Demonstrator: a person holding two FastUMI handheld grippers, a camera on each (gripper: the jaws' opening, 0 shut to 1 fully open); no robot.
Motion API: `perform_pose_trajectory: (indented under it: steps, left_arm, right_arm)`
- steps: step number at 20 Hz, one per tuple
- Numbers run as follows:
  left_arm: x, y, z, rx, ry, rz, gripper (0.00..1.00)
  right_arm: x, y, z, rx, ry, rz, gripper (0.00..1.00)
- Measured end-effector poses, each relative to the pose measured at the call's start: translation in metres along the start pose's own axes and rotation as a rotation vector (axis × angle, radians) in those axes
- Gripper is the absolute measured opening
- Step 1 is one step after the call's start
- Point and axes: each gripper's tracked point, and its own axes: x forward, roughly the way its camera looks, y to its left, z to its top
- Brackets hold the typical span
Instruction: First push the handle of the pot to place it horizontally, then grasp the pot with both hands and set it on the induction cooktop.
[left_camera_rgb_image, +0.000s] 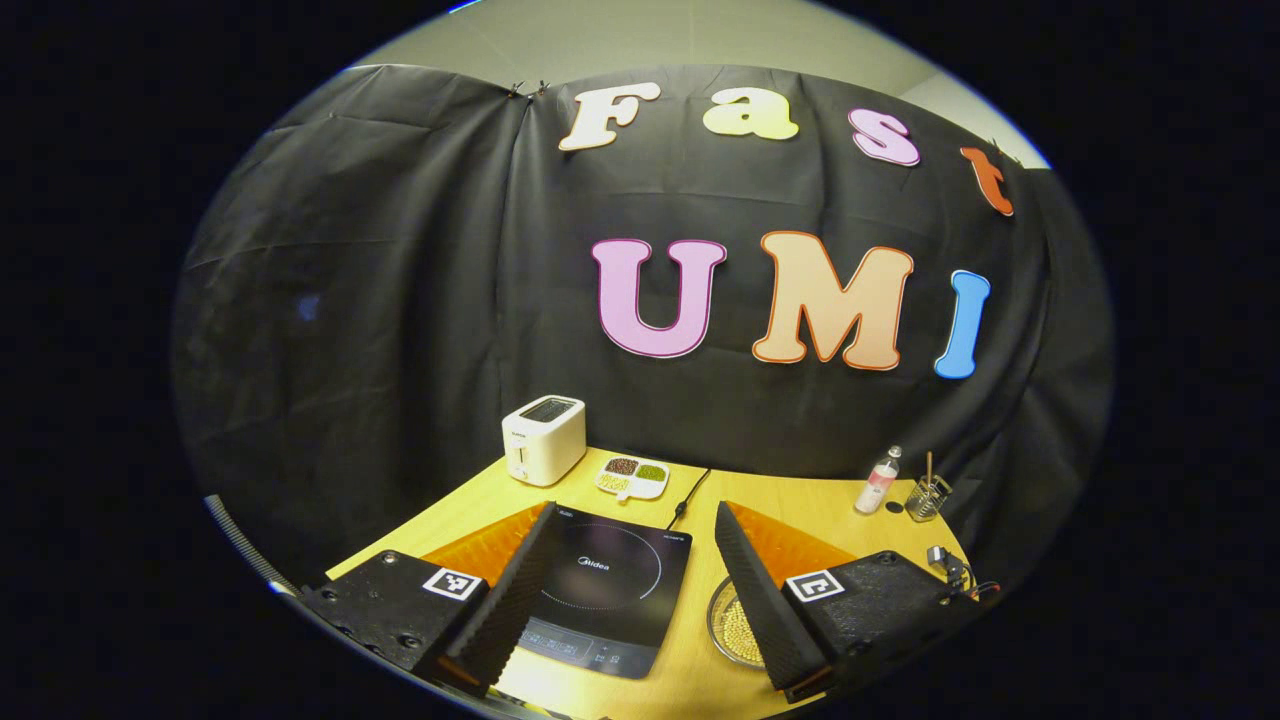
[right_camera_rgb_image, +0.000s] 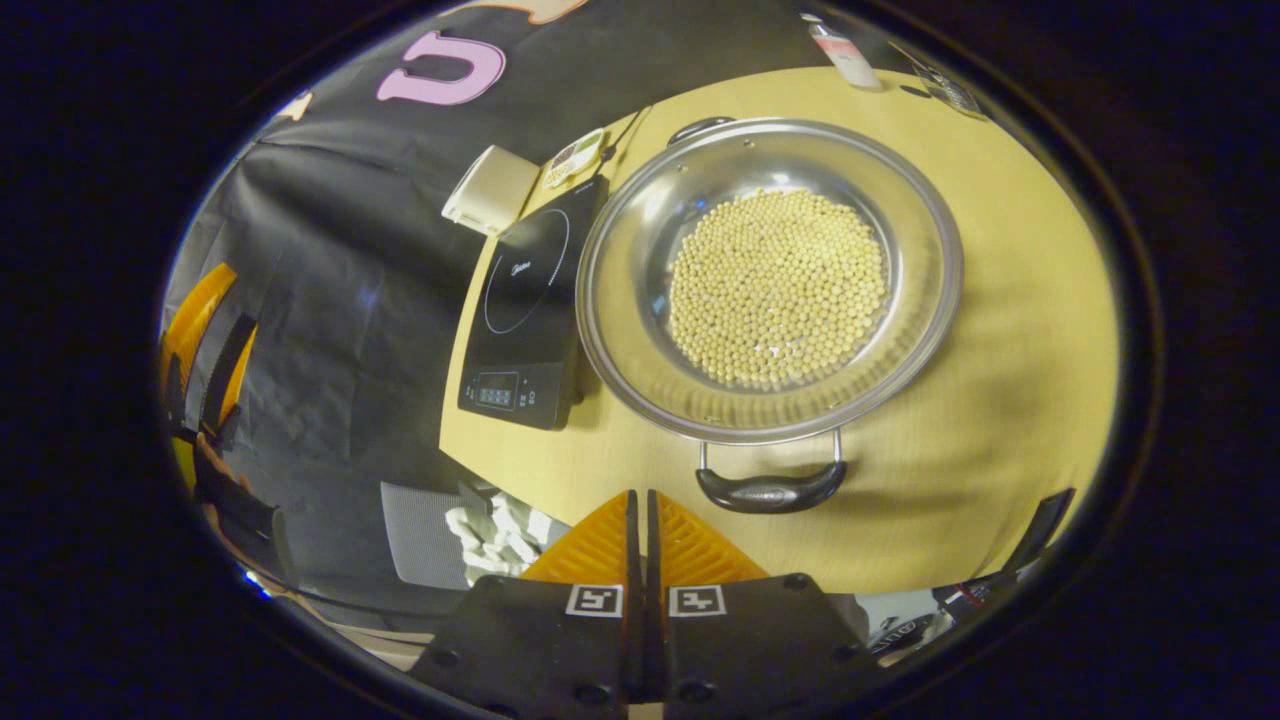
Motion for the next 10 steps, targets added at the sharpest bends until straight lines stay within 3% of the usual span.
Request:
perform_pose_trajectory:
  steps: [1, 4, 5, 10]
  left_arm:
    - [0.0, 0.0, -0.002, 0.0, 0.003, 0.006, 0.9]
    - [-0.002, -0.005, -0.009, -0.009, 0.018, 0.014, 0.99]
    - [-0.002, -0.007, -0.011, -0.012, 0.024, 0.017, 0.91]
    - [-0.001, -0.013, -0.014, -0.019, 0.03, 0.02, 0.95]
  right_arm:
    - [0.003, -0.003, -0.001, 0.002, 0.006, -0.005, 0.03]
    - [0.01, -0.014, -0.002, 0.005, 0.021, -0.034, 0.0]
    - [0.009, -0.017, -0.002, 0.004, 0.021, -0.043, 0.03]
    - [0.007, -0.026, 0.002, 0.016, 0.018, -0.044, 0.03]
